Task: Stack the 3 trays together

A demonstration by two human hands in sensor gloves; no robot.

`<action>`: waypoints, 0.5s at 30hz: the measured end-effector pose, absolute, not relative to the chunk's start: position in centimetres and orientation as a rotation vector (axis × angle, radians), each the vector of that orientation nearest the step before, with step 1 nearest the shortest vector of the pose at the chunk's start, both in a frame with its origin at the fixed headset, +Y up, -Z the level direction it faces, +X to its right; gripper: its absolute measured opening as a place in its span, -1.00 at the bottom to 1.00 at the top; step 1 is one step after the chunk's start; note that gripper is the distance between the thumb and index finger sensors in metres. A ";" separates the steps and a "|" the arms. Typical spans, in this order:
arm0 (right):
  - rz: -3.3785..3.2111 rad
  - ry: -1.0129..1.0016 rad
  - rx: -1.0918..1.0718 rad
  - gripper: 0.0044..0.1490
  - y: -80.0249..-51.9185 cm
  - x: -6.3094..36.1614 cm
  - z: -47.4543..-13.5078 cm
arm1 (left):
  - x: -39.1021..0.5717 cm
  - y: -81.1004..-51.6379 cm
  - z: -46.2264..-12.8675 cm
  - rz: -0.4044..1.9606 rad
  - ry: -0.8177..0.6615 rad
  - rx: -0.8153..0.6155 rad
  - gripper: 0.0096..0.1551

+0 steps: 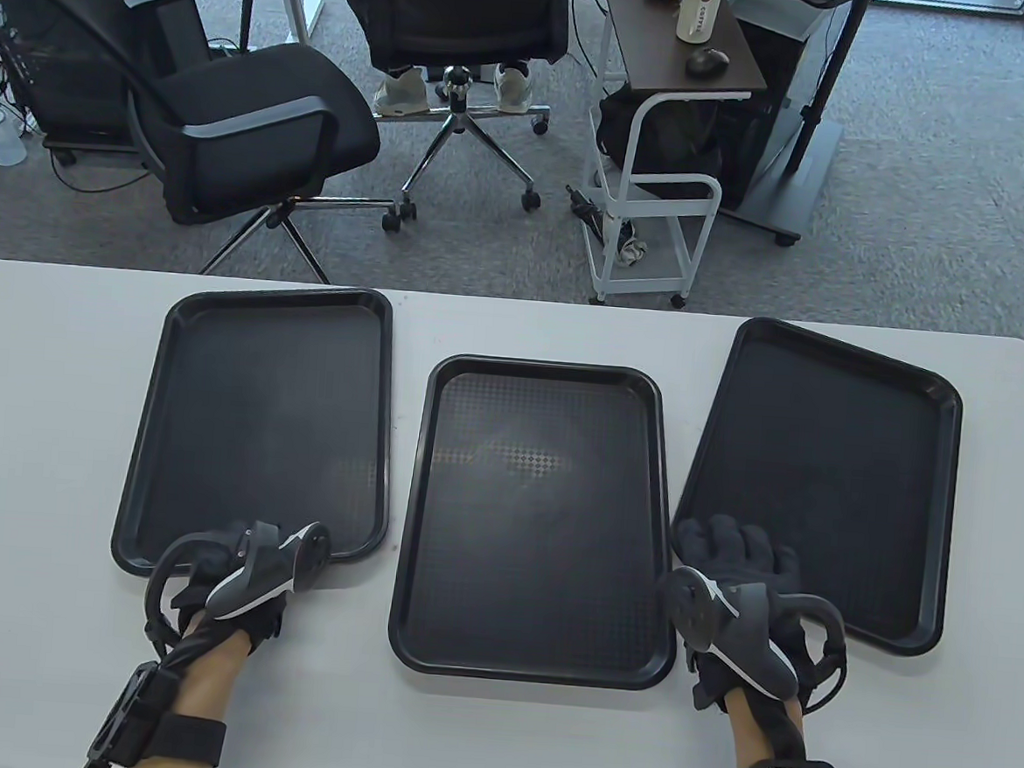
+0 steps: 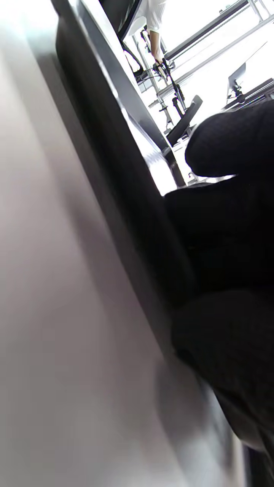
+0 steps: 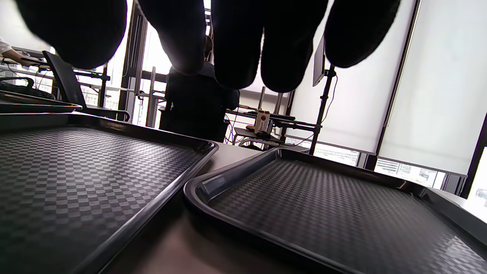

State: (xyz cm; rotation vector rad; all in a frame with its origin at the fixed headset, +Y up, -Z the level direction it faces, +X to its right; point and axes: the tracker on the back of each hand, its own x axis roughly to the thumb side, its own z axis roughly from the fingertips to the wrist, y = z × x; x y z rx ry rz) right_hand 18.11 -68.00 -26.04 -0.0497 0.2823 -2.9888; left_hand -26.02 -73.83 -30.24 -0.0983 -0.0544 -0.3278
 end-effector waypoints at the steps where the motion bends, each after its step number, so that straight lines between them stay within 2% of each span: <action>1: -2.991 0.284 -0.048 -0.18 -68.0 18.1 -26.0 | -25.9 -73.5 -30.1 -0.325 -0.052 -0.062 -0.45; 6: -2.995 0.274 -0.043 -0.18 -68.0 18.3 -26.1 | -25.6 -71.6 -29.5 -0.349 -0.043 0.173 -0.47; 15: -3.000 0.216 -0.046 -0.19 -68.0 18.3 -26.1 | -24.6 -69.6 -28.3 -0.324 -0.059 0.385 -0.67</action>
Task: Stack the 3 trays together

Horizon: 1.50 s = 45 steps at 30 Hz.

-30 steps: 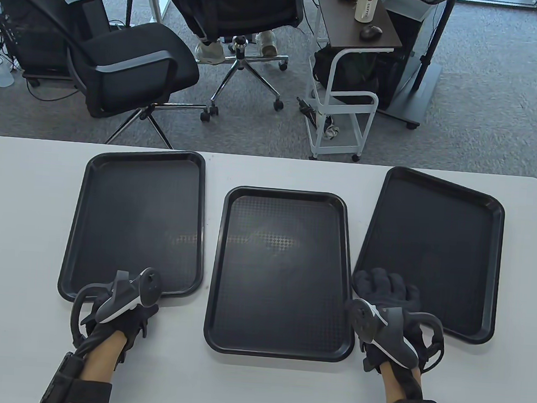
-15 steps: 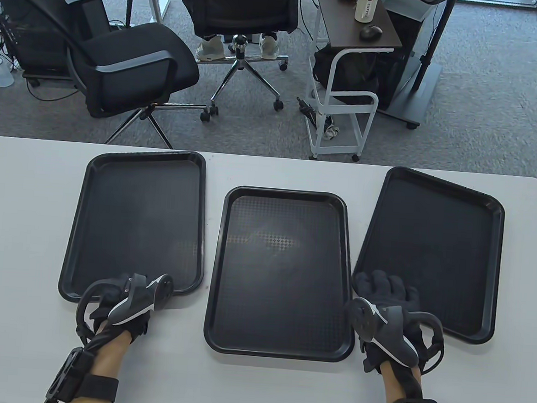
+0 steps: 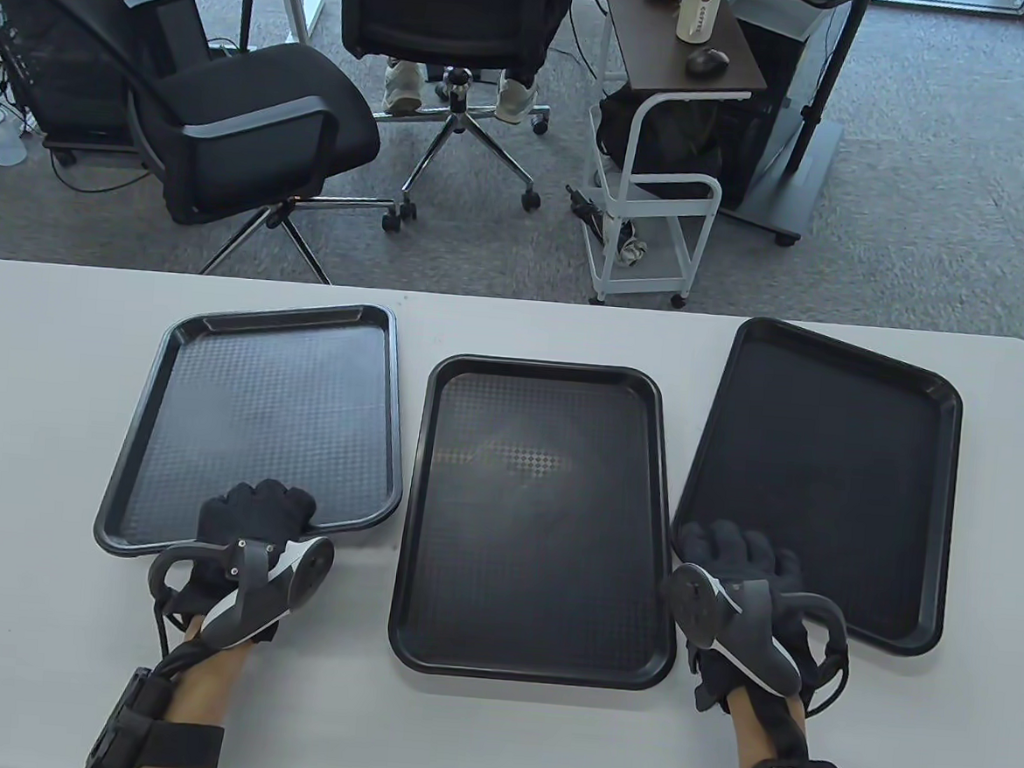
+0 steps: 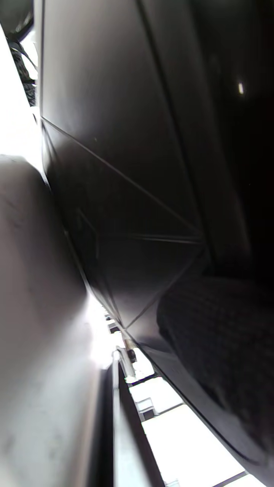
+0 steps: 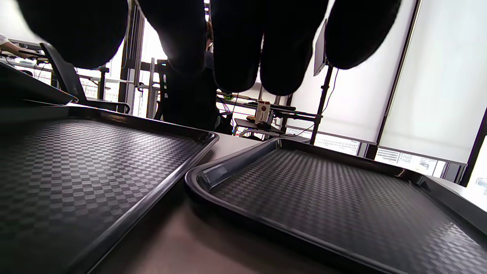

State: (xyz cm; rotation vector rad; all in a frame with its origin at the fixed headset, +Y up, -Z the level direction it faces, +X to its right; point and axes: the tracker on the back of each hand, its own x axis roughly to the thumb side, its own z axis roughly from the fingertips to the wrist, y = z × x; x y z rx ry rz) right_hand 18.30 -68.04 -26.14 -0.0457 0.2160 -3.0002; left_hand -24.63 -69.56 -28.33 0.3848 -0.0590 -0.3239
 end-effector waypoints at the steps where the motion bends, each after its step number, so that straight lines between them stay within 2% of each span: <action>1: -3.000 0.215 -0.045 -0.19 -68.0 18.3 -26.2 | -24.4 -69.2 -28.1 -0.312 -0.070 0.406 -0.66; 16: -3.005 0.216 -0.024 -0.19 -68.0 18.7 -26.3 | -22.1 -66.2 -25.4 -0.184 -0.183 0.558 -0.63; 27: -3.005 0.223 -0.010 -0.19 -67.9 19.0 -26.4 | -17.2 -65.0 -22.0 -0.240 -0.397 0.685 -0.63; 33: -3.004 0.222 -0.003 -0.19 -67.9 19.2 -26.4 | -14.6 -65.4 -20.9 -0.187 -0.491 0.661 -0.63; 39: -3.007 0.227 0.005 -0.19 -67.9 19.3 -26.5 | -12.7 -66.8 -20.7 -0.255 -0.571 0.623 -0.63; 45: -3.007 0.220 0.008 -0.19 -68.0 19.4 -26.5 | -12.0 -67.4 -20.6 -0.331 -0.587 0.603 -0.61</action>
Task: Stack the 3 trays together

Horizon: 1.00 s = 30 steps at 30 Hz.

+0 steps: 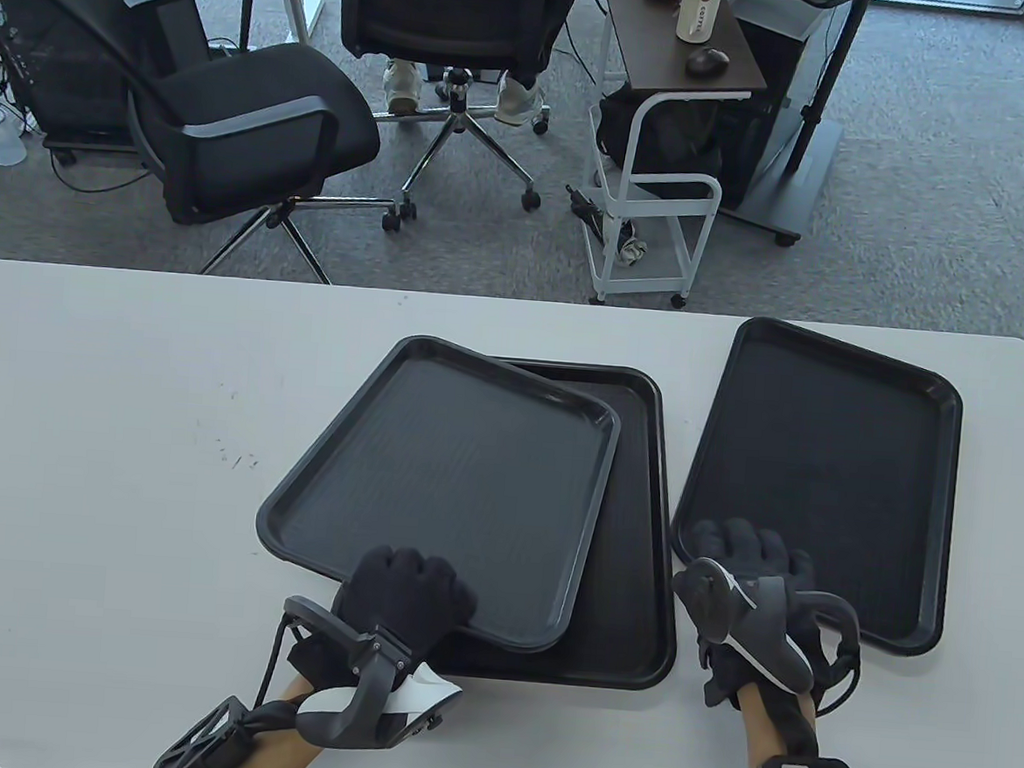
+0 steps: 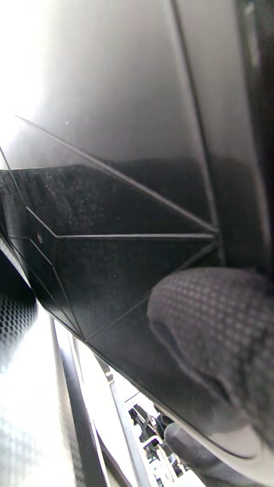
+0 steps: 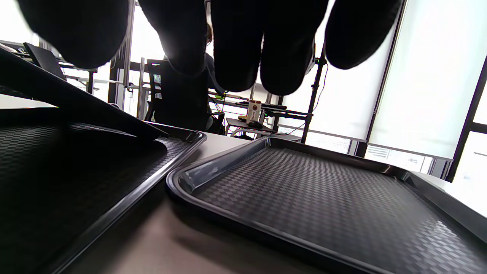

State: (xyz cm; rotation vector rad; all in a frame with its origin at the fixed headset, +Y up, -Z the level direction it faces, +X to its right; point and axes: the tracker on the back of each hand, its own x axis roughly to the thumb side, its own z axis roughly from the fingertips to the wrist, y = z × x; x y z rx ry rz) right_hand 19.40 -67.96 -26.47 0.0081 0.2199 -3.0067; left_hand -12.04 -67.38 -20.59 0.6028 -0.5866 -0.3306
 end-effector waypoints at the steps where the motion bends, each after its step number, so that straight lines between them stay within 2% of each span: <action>1: -3.006 0.219 0.009 -0.19 -68.0 19.4 -26.5 | -12.0 -67.4 -20.6 -0.327 -0.584 0.584 -0.62; 22: -3.022 0.154 0.034 -0.20 -67.9 19.7 -26.4 | -8.4 -69.9 -20.0 -0.314 -0.748 0.264 -0.48; 30: -3.039 0.141 0.039 -0.20 -67.7 19.8 -26.4 | -4.8 -69.3 -20.5 -0.385 -0.694 0.093 -0.43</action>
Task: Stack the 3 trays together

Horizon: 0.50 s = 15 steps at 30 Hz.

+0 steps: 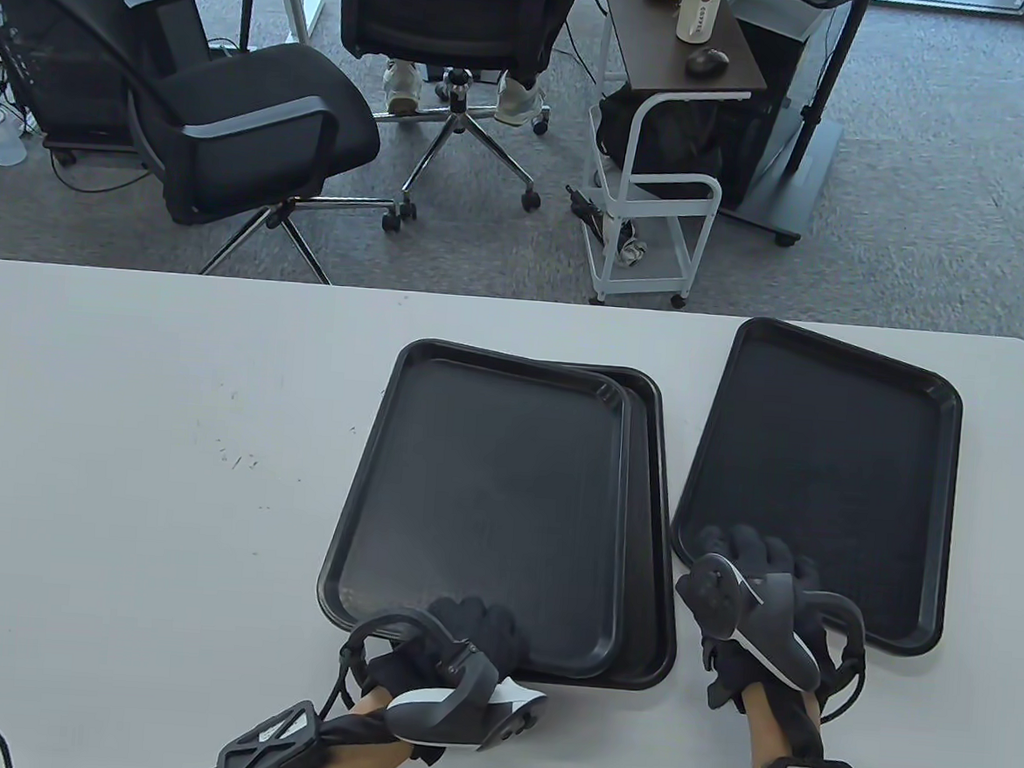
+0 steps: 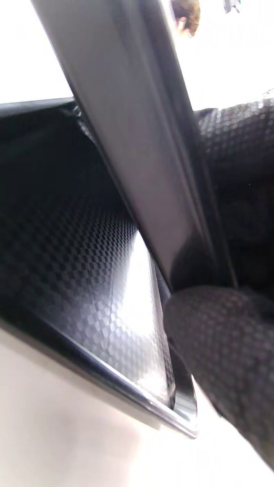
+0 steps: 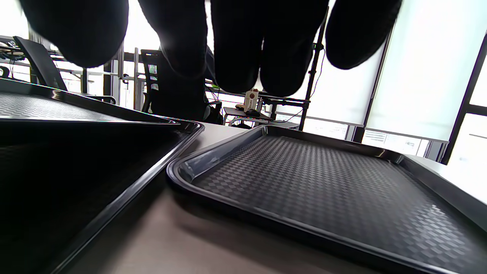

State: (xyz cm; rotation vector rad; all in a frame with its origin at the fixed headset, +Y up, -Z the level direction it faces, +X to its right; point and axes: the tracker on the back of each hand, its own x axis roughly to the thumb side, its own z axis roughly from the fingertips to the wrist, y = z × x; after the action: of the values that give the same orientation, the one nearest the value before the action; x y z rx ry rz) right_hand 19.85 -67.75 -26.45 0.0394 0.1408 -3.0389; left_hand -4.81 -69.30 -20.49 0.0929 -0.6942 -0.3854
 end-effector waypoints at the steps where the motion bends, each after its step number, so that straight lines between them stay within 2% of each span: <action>1: -3.039 0.143 0.038 -0.20 -67.7 19.8 -26.4 | -4.4 -69.1 -20.4 -0.367 -0.685 0.109 -0.43; 6: -3.058 0.146 0.049 -0.20 -67.7 20.1 -26.4 | -3.1 -68.4 -19.5 -0.325 -0.675 0.295 -0.43; 10: -3.062 0.134 0.062 -0.20 -67.8 20.5 -26.5 | -3.1 -69.8 -19.4 -0.267 -0.682 0.282 -0.44; 15: -3.059 0.114 0.069 -0.20 -68.1 20.6 -26.6 | -3.4 -71.5 -20.6 -0.308 -0.695 0.159 -0.41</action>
State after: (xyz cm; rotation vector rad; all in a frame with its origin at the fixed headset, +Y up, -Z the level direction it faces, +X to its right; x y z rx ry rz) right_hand 20.57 -68.08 -26.57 0.0688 0.1138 -3.0590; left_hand -3.40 -71.52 -20.60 0.1594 -0.6951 -0.3076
